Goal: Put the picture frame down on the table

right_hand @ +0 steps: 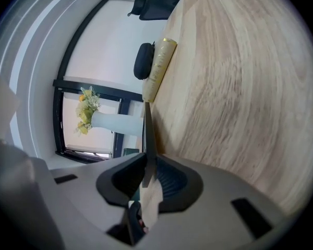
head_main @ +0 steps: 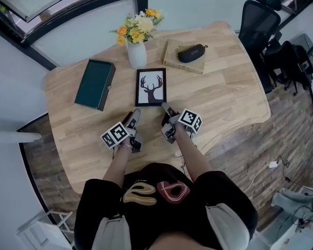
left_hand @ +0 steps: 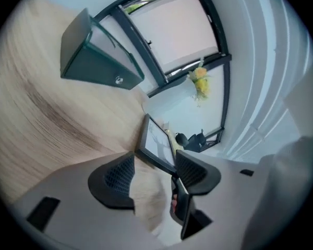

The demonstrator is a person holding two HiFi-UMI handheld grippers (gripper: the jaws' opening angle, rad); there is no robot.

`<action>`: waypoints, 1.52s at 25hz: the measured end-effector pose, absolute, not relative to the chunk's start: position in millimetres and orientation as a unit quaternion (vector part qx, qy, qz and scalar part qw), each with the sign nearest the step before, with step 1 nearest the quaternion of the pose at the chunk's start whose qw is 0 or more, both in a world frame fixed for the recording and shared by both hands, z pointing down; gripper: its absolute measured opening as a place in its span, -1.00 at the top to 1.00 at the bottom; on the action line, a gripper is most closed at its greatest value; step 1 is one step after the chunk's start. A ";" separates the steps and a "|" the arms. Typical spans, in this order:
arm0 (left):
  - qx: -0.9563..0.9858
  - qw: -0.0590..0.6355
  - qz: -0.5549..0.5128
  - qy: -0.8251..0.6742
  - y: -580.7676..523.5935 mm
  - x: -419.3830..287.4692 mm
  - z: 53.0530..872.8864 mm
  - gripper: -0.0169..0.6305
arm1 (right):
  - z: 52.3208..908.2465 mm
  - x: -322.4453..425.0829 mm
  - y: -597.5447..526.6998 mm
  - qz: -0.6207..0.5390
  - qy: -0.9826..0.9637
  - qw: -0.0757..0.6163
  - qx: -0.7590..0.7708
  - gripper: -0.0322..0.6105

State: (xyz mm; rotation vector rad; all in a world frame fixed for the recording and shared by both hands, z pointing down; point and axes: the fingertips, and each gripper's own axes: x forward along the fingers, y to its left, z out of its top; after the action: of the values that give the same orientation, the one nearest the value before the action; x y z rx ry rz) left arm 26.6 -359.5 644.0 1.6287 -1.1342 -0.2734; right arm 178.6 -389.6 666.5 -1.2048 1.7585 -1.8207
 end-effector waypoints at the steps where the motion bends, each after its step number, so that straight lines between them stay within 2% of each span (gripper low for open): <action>1: 0.697 0.524 -0.094 -0.481 -351.8 23.1 642.4 0.16 | 668.1 177.4 -388.9 -0.638 0.623 0.158 -0.425 0.66; 5: 0.727 0.472 -0.043 -0.496 -323.4 8.0 633.9 0.26 | 672.2 176.5 -388.4 -0.634 0.625 0.141 -0.433 0.65; 11: 0.717 0.473 -0.049 -0.511 -289.4 -1.6 637.5 0.39 | 684.7 177.6 -388.8 -0.641 0.616 0.125 -0.440 0.63; 17: 0.759 0.368 0.047 -0.536 -269.6 -2.9 624.6 0.40 | 688.3 180.5 -387.4 -0.633 0.619 0.106 -0.453 0.61; 22: 0.746 0.374 0.040 -0.549 -261.1 -10.9 628.7 0.40 | 689.0 176.3 -386.4 -0.623 0.634 0.072 -0.453 0.61; 25: 0.740 0.364 0.045 -0.564 -254.8 -22.7 628.8 0.40 | 686.4 171.8 -387.0 -0.616 0.642 0.062 -0.452 0.39; 28: 0.737 0.359 0.050 -0.570 -248.2 -30.9 628.7 0.40 | 684.7 169.1 -387.1 -0.604 0.656 0.045 -0.451 0.33; 31: 0.727 0.361 0.044 -0.583 -243.1 -43.2 627.5 0.40 | 683.4 164.9 -386.6 -0.580 0.675 0.006 -0.455 0.23; 36: 0.710 0.356 0.049 -0.605 -232.8 -62.7 631.3 0.40 | 685.1 154.8 -375.2 -0.484 0.729 -0.140 -0.464 0.04; 38: 0.698 0.355 0.051 -0.619 -228.2 -75.1 634.4 0.39 | 686.4 149.4 -370.3 -0.457 0.741 -0.175 -0.460 -0.02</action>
State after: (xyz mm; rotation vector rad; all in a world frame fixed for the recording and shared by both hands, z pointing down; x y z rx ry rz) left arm -75.1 -228.2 634.4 1.8044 -1.6000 0.1328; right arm 149.4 -370.3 686.4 -1.6335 2.6285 -1.6223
